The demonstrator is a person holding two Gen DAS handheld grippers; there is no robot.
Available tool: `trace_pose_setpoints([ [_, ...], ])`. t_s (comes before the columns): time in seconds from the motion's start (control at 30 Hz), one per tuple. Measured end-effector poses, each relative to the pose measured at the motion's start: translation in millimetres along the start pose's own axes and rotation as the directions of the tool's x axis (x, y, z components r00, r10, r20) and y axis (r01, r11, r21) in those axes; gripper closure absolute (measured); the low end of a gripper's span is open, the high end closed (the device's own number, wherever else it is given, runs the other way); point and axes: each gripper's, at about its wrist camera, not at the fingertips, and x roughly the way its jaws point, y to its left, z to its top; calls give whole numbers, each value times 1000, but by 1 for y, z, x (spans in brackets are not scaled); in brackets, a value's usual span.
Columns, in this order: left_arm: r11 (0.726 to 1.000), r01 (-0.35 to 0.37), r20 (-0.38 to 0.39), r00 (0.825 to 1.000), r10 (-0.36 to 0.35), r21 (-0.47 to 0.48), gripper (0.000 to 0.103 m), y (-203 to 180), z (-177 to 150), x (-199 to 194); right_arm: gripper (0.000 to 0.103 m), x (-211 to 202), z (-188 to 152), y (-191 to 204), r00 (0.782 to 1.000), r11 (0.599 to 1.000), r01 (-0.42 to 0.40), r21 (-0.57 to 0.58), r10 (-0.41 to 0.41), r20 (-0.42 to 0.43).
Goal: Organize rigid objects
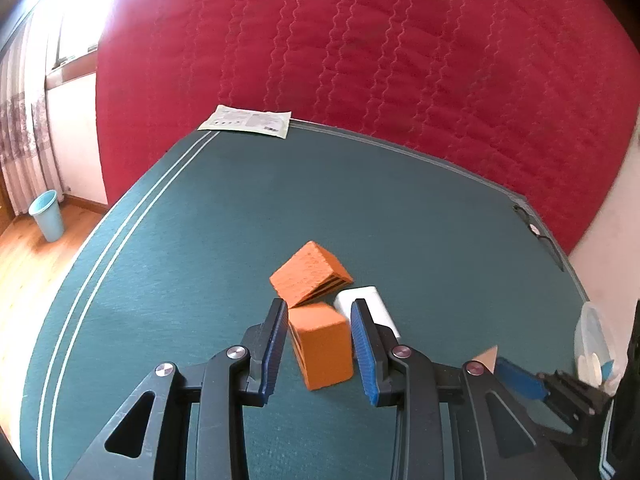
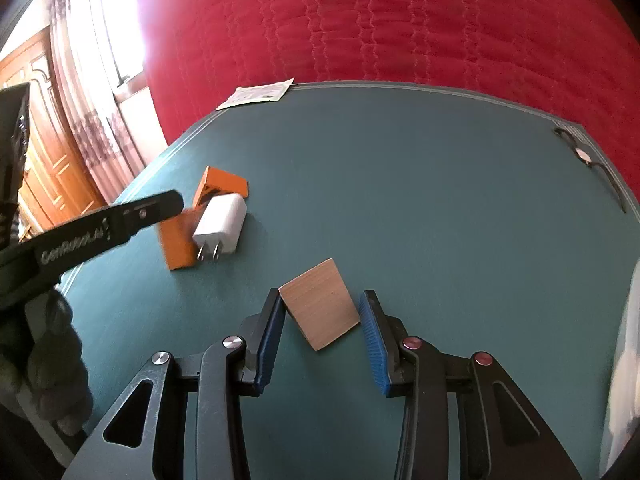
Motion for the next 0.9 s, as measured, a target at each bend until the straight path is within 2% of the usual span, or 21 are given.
trace_pose_setpoints([
  [0.2,1000,11,-13,1000,-11,20,68,-3,0,0,63,-16,-15,-3,1000,1000,14,13,-14,7],
  [0.4,1000,-12,-34,999,13,27,68,-1,-4,3,63,-26,-26,-7,999,999,28,28,-29,25],
  [0.53,999,-28,-65,997,30,30,67,1,-7,12,63,-28,-27,-9,999,999,19,33,-20,35],
  [0.67,998,-47,-60,997,50,41,63,-1,-6,13,63,-28,-27,-10,999,999,4,39,-6,39],
  [0.9,998,-51,-78,996,54,44,61,-2,-6,16,63,-28,-27,-13,999,999,-10,53,8,37],
])
